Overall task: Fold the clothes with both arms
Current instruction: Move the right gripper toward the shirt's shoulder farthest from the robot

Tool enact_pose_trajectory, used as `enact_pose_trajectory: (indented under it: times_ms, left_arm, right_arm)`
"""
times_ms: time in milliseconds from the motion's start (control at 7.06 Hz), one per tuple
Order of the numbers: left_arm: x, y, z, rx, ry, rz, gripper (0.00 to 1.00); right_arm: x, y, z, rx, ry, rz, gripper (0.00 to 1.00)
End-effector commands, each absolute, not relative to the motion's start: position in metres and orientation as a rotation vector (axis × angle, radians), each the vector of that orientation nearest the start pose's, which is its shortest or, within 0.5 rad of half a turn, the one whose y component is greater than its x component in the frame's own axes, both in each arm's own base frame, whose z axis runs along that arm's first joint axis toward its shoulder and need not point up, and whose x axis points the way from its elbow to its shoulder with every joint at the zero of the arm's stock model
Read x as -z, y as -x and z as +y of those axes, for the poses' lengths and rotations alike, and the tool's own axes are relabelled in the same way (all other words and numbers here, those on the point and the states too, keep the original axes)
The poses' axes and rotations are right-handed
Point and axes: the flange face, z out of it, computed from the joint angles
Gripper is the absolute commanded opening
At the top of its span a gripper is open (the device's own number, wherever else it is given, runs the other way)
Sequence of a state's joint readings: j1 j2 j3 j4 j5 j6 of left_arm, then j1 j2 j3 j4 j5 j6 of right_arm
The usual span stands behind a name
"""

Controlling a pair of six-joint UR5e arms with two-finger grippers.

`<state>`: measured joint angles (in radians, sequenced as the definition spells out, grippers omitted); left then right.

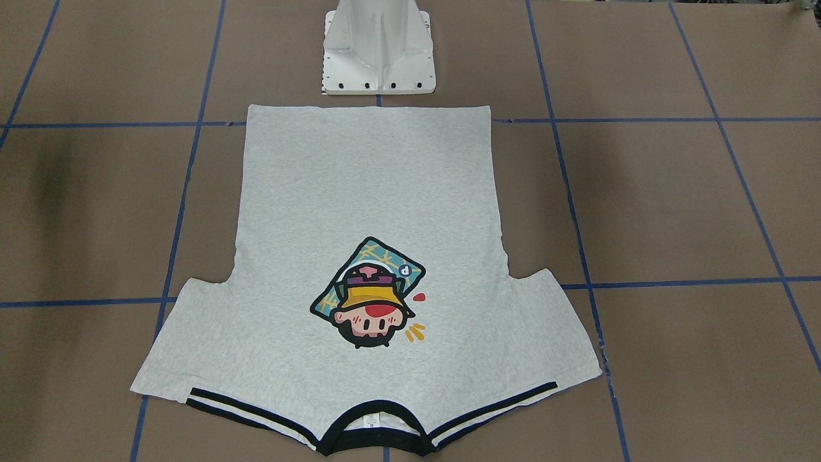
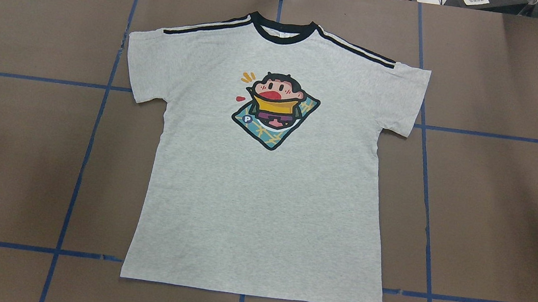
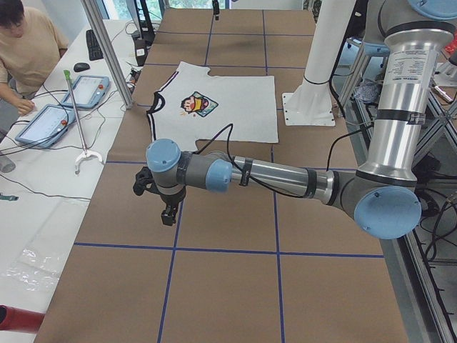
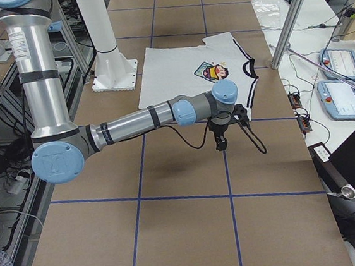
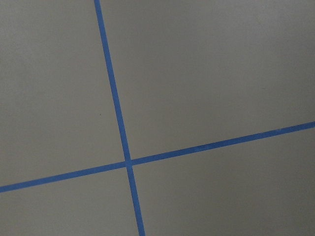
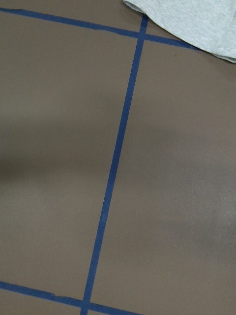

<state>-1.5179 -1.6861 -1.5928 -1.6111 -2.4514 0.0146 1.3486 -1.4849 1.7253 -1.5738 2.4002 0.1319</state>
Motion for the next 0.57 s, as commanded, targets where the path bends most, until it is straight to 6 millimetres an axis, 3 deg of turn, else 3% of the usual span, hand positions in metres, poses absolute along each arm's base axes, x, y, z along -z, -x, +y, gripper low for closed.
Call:
enact_pose_trajectory:
  times_ms: [0,283,425]
  left_arm:
    - [-0.571,0.027,-0.549,-0.163,-0.189,0.902,1.0]
    - [-0.56,0.026,-0.548,-0.17,-0.218,0.894,1.0]
    - [-0.565,0.027,-0.541,-0.176,-0.216,0.893,1.0]
  right_arm:
    - [-0.549,0.055,-0.522,0.184,-0.063,-0.847,1.0]
    - [-0.551,0.056,-0.521,0.172,-0.043,-0.873,1.0]
    - [-0.543,0.059,-0.522,0.182,-0.056,-0.881,1.0]
